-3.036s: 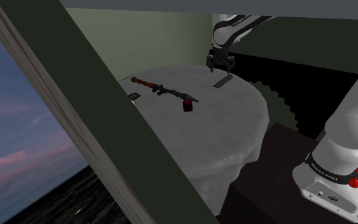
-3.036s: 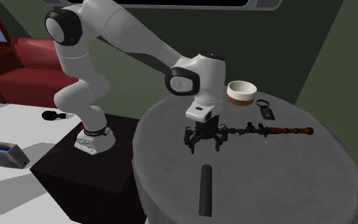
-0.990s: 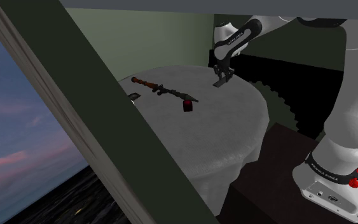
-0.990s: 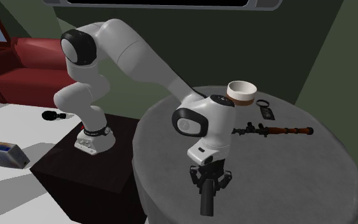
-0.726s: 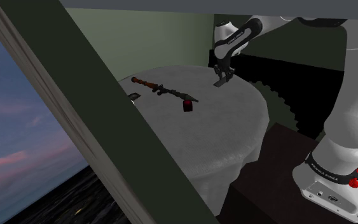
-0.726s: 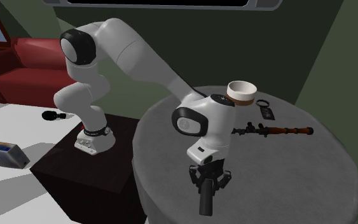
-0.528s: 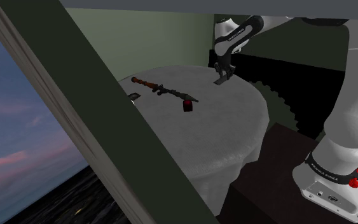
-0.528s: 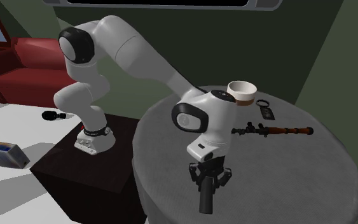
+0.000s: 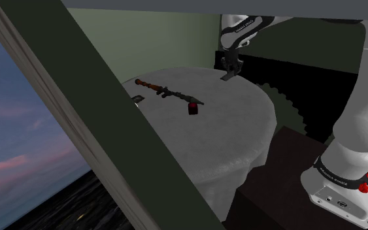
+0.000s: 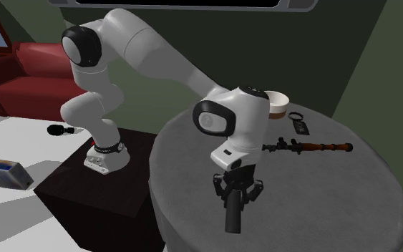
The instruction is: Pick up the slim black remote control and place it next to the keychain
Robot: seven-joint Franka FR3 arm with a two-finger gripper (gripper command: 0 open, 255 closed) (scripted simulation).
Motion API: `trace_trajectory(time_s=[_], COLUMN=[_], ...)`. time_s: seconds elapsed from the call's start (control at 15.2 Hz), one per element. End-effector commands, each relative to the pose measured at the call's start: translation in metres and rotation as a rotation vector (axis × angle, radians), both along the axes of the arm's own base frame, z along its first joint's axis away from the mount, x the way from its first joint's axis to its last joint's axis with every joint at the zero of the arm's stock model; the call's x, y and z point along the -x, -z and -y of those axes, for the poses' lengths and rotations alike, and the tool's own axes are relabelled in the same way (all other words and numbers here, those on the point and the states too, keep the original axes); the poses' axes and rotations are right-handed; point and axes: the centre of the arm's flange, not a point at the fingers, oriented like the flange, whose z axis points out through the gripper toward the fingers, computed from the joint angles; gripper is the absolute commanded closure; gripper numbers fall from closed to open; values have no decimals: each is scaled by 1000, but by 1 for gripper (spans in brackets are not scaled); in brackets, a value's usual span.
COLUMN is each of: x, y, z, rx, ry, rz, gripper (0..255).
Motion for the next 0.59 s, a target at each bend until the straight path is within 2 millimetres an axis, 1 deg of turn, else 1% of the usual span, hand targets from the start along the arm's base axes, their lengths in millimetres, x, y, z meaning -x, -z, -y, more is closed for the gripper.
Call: trace_trajectory(time_s=[0.0, 0.2, 0.26, 0.53], x=[-1, -1, 0, -4], y=[-10, -26, -28, -28], z=[-1, -1, -1, -53], rx=[0, 0, 0, 0], ry=[0, 0, 0, 0], rz=[0, 0, 0, 0], gripper=[255, 255, 255, 255])
